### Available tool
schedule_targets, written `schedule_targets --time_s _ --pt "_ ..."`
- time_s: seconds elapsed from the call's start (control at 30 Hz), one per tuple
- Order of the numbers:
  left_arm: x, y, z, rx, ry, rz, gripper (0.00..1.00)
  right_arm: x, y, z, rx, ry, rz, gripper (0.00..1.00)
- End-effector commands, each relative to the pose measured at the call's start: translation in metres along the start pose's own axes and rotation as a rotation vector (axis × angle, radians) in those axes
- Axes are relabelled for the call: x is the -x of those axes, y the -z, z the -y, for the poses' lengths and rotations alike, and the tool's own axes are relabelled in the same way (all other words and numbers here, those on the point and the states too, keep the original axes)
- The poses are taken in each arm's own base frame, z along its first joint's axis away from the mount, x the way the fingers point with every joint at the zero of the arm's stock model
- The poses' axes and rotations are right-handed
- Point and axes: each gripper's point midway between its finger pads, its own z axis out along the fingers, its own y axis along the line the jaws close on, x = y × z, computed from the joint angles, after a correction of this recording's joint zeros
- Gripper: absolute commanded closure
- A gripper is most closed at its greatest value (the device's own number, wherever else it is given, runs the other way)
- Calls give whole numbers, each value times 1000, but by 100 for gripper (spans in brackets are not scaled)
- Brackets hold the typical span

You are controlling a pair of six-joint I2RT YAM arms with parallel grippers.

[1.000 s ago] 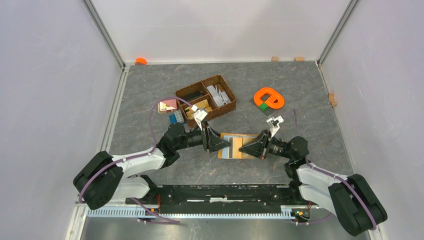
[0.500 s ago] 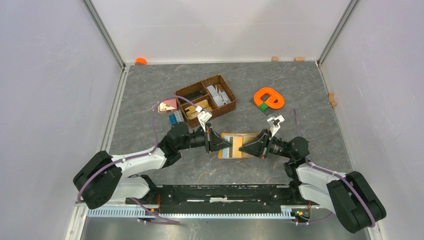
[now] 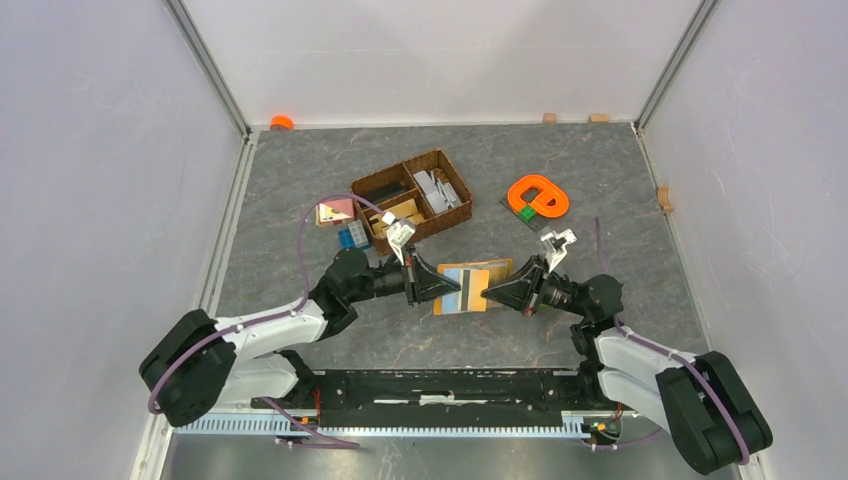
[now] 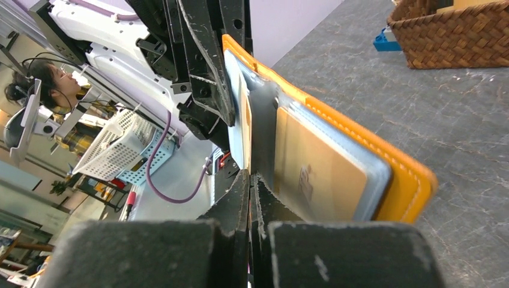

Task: Take the credit cards out of the card holder
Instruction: Remove the credit card from the card holder.

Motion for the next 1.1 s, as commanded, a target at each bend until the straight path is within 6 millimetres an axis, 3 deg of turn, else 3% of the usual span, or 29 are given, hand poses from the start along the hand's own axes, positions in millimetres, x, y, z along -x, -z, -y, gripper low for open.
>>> schedule_targets --time_s 0.0,0.17,0.3,0.43,0.67,0.87,1.07 --pt "23 4 13 -33 -44 93 98 11 3 1 -11 53 51 100" --pt "24 6 10 -11 -38 103 98 14 5 3 -23 56 66 100" --pt "25 9 -9 87 -19 110 98 16 8 9 -54 61 80 100" --pt "30 19 -31 202 -6 148 98 16 9 21 -116 84 79 100" --pt "43 40 -48 351 -19 222 98 25 10 38 -212 153 93 100" --pt "56 73 -69 546 -32 327 98 49 10 53 -353 223 120 100" --pt "69 103 -75 647 -53 457 98 80 -5 59 -483 315 99 100"
